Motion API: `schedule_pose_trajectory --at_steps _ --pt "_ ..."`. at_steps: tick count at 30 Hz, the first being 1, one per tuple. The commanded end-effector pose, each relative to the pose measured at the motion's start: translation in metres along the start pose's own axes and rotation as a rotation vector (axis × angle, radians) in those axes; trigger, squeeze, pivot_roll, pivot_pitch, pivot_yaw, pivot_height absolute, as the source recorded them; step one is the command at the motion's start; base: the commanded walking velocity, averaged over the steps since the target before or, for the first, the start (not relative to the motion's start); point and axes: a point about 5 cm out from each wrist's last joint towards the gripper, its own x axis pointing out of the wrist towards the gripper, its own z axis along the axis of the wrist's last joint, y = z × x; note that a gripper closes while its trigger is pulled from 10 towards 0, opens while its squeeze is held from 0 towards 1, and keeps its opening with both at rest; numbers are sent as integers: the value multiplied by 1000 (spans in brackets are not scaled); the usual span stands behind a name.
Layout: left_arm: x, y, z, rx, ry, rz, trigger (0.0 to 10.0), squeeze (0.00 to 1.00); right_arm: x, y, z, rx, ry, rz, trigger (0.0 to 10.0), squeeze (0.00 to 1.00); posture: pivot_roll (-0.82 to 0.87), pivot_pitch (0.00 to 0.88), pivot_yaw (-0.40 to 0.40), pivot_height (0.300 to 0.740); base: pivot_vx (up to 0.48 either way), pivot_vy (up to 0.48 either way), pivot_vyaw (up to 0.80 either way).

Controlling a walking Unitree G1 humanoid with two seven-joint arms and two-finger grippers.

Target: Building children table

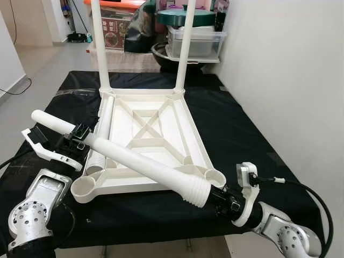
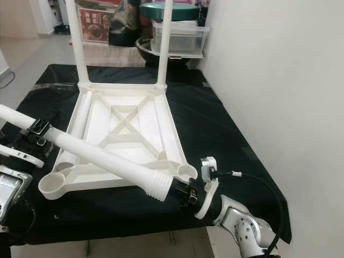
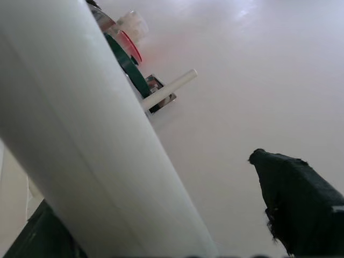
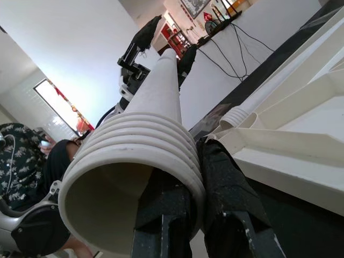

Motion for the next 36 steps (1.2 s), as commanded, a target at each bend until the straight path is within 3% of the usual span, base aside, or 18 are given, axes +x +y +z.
schedule_pose_trajectory --at_steps 1,12,16,17,19,20,21,24,29,31,32,34,35,36 --pt "6 -6 -8 -33 14 -49 0 0 0 3 -1 -5 26 19 0 0 36 0 -90 740 0 0 0" --pt "8 -9 -13 -66 33 -85 0 0 -1 2 1 -25 29 15 0 0 35 0 -88 740 0 0 0" --pt "9 -11 -12 -68 25 -93 0 0 -2 -4 -3 -44 60 -56 0 0 35 0 -88 740 0 0 0" --pt "9 -12 -11 -67 23 -94 0 0 -3 -8 -6 -32 84 -103 10000 0 35 0 -88 740 0 0 0" --pt "9 -12 -11 -66 22 -93 0 0 -3 -11 -8 -22 101 -134 10000 0 35 0 -89 740 0 0 0" --pt "9 -12 -11 -65 19 -94 0 0 -4 -13 -9 -4 107 -144 10000 345 34 0 -89 740 0 0 0" --pt "9 -12 -11 -64 16 -93 0 0 -6 -16 -10 -5 114 -175 10000 1000 34 0 -91 740 0 0 0" --pt "9 -12 -10 -63 13 -91 0 0 -9 -18 -10 -4 114 -186 10000 1000 34 0 -91 740 0 0 0" --pt "9 -14 -4 -48 -4 -92 0 0 -42 -21 0 -20 119 -239 10000 1000 35 0 -94 740 0 0 0" --pt "9 -14 -4 -48 -4 -92 0 0 -42 -21 0 -20 119 -239 10000 1000 35 0 -94 740 0 0 0" --pt "9 -13 -2 -44 -8 -89 0 0 -53 -24 4 -32 127 -270 10000 1000 35 0 -94 740 0 0 0" --pt "9 -13 -2 -44 -8 -89 0 0 -53 -24 4 -32 127 -270 10000 1000 35 0 -94 740 0 0 0" --pt "9 -13 -2 -43 -9 -88 0 0 -65 -26 10 -49 136 -304 10000 1000 28 0 -94 740 0 0 0" --pt "9 -13 -2 -43 -9 -88 0 0 -65 -26 10 -49 136 -304 10000 1000 28 0 -94 740 0 0 0"
